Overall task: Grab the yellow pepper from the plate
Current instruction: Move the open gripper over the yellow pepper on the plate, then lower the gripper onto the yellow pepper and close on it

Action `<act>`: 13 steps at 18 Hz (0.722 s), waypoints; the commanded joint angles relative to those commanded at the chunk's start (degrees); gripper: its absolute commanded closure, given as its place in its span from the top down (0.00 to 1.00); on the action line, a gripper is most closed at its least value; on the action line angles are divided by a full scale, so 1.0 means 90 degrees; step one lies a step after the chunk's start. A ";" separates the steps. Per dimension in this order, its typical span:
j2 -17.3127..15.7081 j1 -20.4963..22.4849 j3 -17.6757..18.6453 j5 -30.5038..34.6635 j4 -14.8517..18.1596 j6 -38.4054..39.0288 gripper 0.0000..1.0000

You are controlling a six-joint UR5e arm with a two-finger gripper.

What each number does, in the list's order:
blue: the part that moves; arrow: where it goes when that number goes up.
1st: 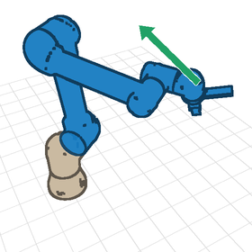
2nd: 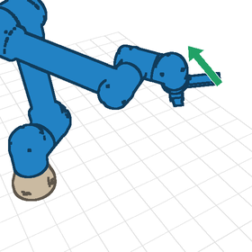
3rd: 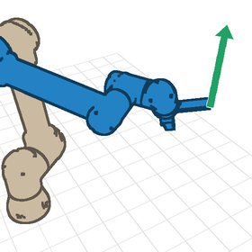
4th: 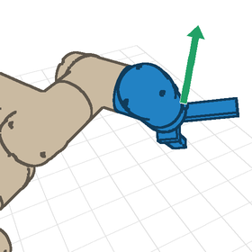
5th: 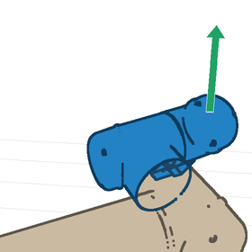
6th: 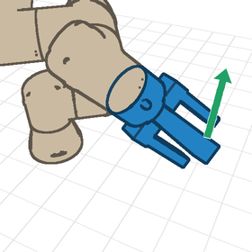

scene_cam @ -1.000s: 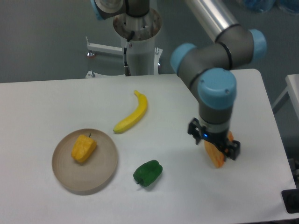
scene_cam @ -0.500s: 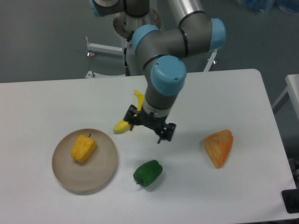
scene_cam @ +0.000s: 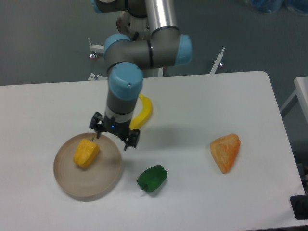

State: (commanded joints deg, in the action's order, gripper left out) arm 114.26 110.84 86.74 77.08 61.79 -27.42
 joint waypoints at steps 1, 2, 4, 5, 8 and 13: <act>0.0000 -0.0069 0.0029 0.0029 -0.0010 0.0000 1.00; 0.0000 -0.0079 0.0078 0.0029 -0.0020 0.0010 1.00; 0.0029 -0.0118 0.0127 0.0039 -0.0068 0.0000 1.00; 0.0029 -0.0137 0.0166 0.0068 -0.0078 -0.0010 1.00; 0.0078 -0.0479 0.0235 0.0399 -0.0088 -0.0039 1.00; 0.0137 -0.0567 0.0254 0.0576 -0.0108 -0.0059 1.00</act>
State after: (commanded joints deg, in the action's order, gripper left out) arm 115.49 105.73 89.03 82.26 60.82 -27.95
